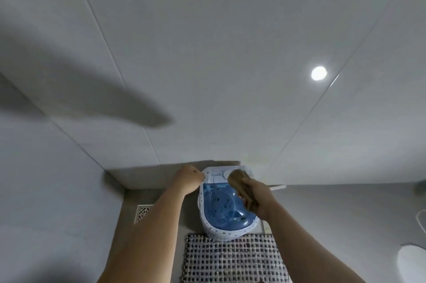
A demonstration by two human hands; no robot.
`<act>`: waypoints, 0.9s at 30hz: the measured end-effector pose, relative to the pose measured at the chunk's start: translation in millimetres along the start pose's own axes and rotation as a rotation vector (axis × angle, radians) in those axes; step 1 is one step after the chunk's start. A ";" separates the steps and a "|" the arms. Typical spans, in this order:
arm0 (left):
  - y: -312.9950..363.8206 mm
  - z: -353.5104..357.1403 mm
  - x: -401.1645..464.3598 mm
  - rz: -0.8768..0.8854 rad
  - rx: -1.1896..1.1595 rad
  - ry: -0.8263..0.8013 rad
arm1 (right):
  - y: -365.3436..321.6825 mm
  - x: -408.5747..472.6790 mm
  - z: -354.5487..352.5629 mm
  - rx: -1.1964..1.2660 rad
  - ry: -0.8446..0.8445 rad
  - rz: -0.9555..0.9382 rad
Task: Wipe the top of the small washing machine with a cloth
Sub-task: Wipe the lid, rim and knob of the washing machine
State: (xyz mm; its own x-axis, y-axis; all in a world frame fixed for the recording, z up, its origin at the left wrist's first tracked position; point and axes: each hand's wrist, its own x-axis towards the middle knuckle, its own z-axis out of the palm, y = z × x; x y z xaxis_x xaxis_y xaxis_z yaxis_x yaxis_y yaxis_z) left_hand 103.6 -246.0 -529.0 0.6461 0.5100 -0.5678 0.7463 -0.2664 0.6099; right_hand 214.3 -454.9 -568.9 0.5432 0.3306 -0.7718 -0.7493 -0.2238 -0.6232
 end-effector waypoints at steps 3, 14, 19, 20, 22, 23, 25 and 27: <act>-74.2 60.1 57.2 -0.032 -0.039 0.039 | 30.2 76.1 0.6 -0.317 0.143 -0.190; -210.8 207.9 200.0 -0.235 -0.771 0.039 | 63.2 278.2 35.0 -1.563 0.338 -1.051; -235.8 228.2 200.7 -0.099 -0.821 0.026 | 94.1 299.8 56.0 -1.709 0.294 -1.164; -235.0 229.3 199.5 -0.086 -0.813 0.023 | 96.1 299.2 58.9 -1.726 0.286 -1.180; -233.5 229.9 198.1 -0.079 -0.803 0.017 | 98.9 296.9 63.7 -1.784 0.254 -1.174; -233.2 228.9 197.2 -0.069 -0.800 0.011 | 99.7 295.2 65.2 -1.806 0.242 -1.168; -232.4 227.3 197.7 -0.034 -0.769 0.008 | 103.3 292.0 67.9 -1.838 0.228 -1.166; -232.7 227.1 199.9 0.008 -0.738 0.027 | 113.4 286.6 70.7 -1.880 0.190 -1.174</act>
State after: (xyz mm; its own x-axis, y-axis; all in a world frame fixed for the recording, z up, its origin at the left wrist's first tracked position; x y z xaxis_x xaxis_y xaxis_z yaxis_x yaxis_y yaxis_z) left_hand 95.3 -267.8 -910.0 0.6401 0.5327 -0.5536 0.4339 0.3440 0.8327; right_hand 258.2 -320.8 -851.8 0.4481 0.8940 -0.0015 0.8932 -0.4476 0.0441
